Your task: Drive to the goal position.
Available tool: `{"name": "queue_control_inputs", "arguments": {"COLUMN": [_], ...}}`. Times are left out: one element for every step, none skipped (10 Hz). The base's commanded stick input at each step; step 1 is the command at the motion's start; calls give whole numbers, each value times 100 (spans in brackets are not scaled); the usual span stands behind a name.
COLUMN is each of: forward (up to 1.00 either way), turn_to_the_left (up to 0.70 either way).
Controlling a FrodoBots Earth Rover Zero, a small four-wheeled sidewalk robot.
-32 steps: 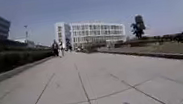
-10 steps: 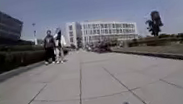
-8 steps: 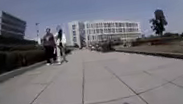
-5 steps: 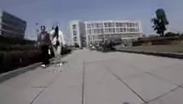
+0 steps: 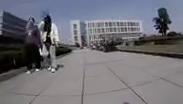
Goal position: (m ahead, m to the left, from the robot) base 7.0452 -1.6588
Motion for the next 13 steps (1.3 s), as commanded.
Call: {"name": "queue_control_inputs", "arguments": {"forward": [70, 70, 70, 70, 70, 70, 70, 70, 70, 70, 70, 70, 70], "turn_to_the_left": [1, 1, 1, 1, 2, 12, 22, 31, 20, 11, 8, 6, 3]}}
